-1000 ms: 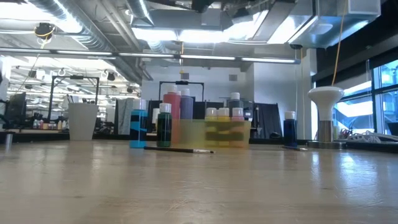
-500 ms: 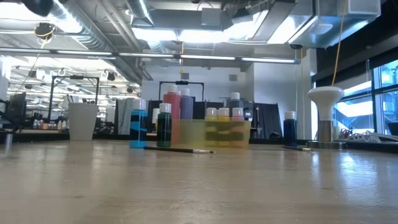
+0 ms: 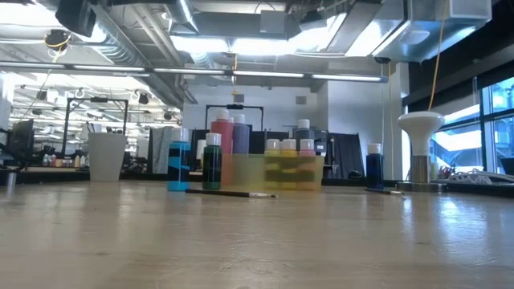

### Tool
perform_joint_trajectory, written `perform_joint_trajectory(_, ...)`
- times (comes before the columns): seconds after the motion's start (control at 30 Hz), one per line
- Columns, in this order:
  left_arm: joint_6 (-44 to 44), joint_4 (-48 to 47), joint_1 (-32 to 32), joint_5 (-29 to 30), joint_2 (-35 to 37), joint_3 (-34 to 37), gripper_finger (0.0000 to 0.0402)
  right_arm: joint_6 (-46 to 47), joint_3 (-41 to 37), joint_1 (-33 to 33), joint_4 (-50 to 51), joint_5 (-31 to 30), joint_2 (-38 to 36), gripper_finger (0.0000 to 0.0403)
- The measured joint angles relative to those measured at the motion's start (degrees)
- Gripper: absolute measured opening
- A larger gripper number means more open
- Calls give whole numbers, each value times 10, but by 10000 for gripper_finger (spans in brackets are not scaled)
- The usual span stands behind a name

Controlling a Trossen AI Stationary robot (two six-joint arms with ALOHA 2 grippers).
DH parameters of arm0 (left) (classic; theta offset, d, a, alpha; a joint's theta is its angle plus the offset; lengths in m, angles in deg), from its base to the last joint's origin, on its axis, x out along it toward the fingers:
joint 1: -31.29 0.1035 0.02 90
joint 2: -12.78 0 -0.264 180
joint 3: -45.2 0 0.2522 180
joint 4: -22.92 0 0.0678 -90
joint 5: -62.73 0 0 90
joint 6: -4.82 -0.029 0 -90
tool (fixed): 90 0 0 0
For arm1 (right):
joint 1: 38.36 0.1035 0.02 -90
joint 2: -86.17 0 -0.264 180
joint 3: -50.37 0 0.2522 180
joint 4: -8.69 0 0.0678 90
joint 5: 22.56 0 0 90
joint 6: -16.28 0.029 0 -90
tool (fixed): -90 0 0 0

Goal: Pick & Place Paint Supplies
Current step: Put the silver paintbrush into the white cup

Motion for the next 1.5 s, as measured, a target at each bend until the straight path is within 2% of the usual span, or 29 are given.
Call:
perform_joint_trajectory(0.27,-17,19,-1,-43,-5,0,180,-2,0,-3,0,0,0,0)
perform_joint_trajectory(0.87,-19,27,31,-41,-5,0,119,-3,0,-9,-7,0,0,0)
perform_joint_trajectory(1.23,-15,23,31,-54,-5,0,44,-14,0,-18,-7,0,-1,0)
perform_joint_trajectory(1.37,-17,19,30,-41,-6,0,20,-34,0,-18,-12,-2,-1,18)
perform_joint_trajectory(1.5,-9,28,31,-26,-5,-1,20,-37,0,-19,-15,-4,-1,65)
